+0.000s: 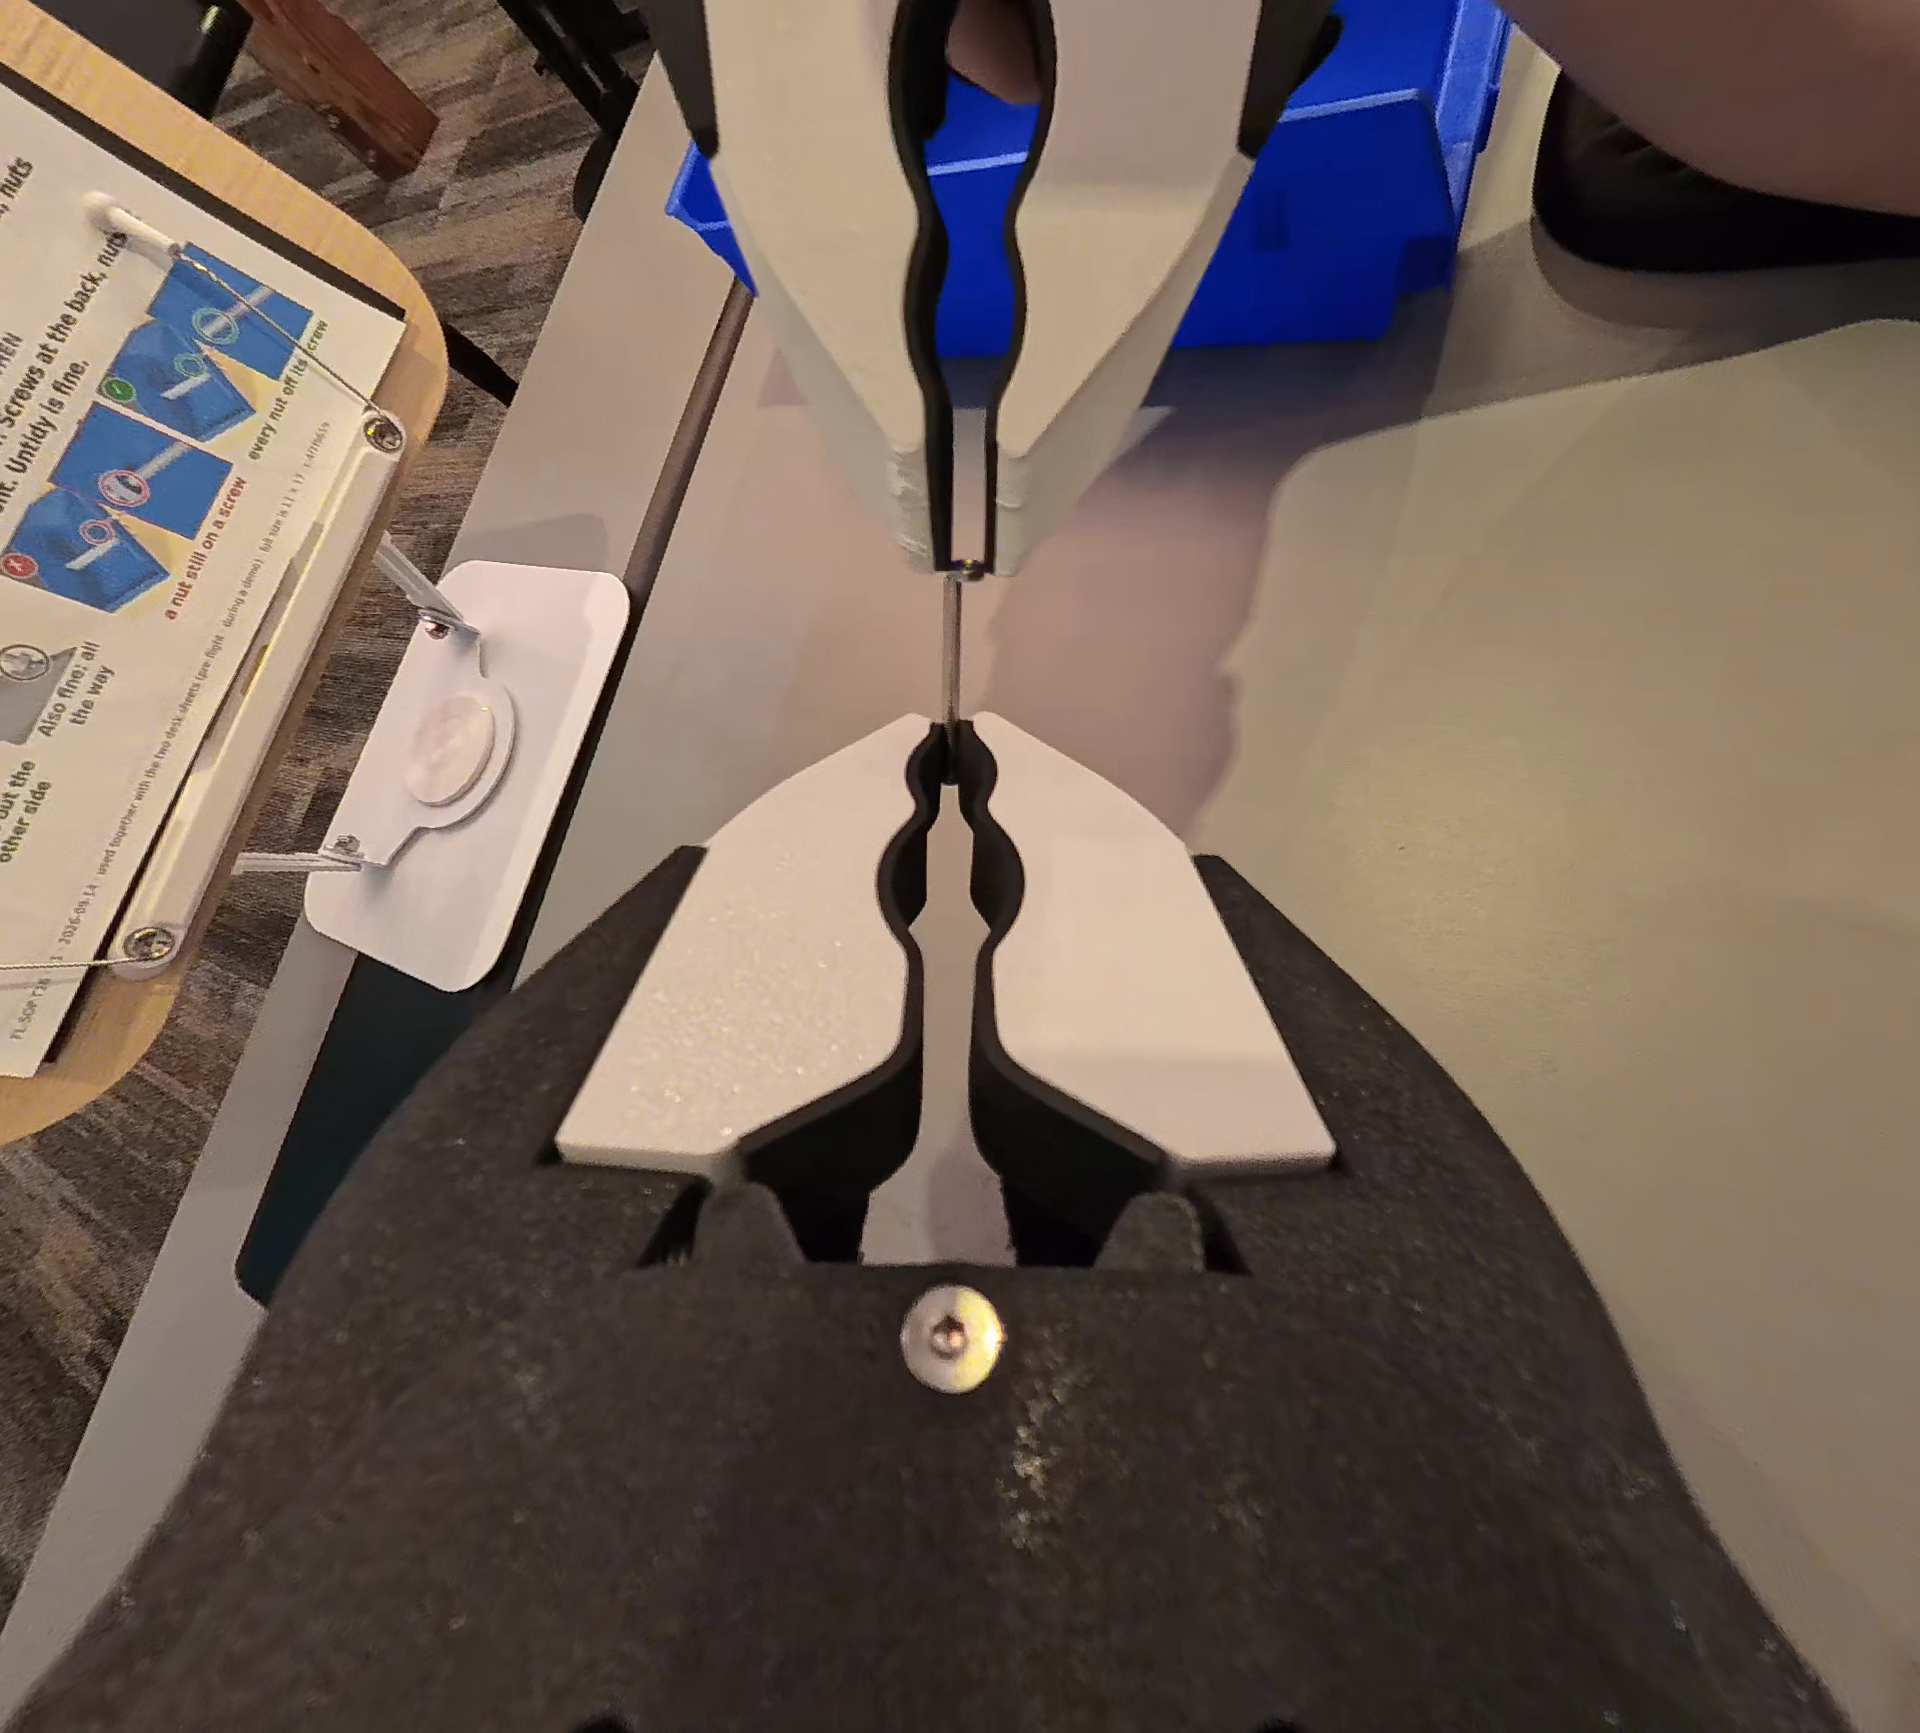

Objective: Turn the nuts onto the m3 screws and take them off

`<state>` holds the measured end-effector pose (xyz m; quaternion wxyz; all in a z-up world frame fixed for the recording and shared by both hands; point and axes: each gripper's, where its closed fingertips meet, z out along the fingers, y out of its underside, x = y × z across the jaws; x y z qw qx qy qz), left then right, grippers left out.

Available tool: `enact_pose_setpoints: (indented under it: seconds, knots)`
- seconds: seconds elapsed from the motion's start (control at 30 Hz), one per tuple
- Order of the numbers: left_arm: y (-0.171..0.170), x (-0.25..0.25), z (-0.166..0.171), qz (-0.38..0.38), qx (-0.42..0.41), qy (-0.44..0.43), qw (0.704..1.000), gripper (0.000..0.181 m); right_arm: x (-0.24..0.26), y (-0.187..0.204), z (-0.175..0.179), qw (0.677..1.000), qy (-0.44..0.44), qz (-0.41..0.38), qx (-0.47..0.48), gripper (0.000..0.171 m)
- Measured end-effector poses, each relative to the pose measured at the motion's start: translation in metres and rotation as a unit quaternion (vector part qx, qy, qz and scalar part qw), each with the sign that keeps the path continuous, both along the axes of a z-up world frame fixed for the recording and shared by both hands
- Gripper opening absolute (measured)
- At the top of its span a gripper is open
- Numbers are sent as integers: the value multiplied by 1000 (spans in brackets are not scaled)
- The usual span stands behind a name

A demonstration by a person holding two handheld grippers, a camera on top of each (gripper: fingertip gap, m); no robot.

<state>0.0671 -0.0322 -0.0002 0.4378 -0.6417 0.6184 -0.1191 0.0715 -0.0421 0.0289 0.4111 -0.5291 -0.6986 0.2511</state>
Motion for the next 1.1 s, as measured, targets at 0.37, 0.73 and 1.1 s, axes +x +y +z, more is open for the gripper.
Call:
enact_pose_setpoints:
  seconds: [0.37, 0.73, 1.1]
  knots:
    - [-5, 3, -3, -13, 1, 13, 1000, 2, 2, -5, -3, 1000, -11, 13, 9, 6]
    - [-10, 5, 1, -23, -6, -1, 1000, 2, 3, -9, 1, 1000, -2, 26, 17, 6]
    - [-16, 9, 10, -41, -10, -33, 999, 2, 5, -14, 10, 999, 26, 44, 9, 6]
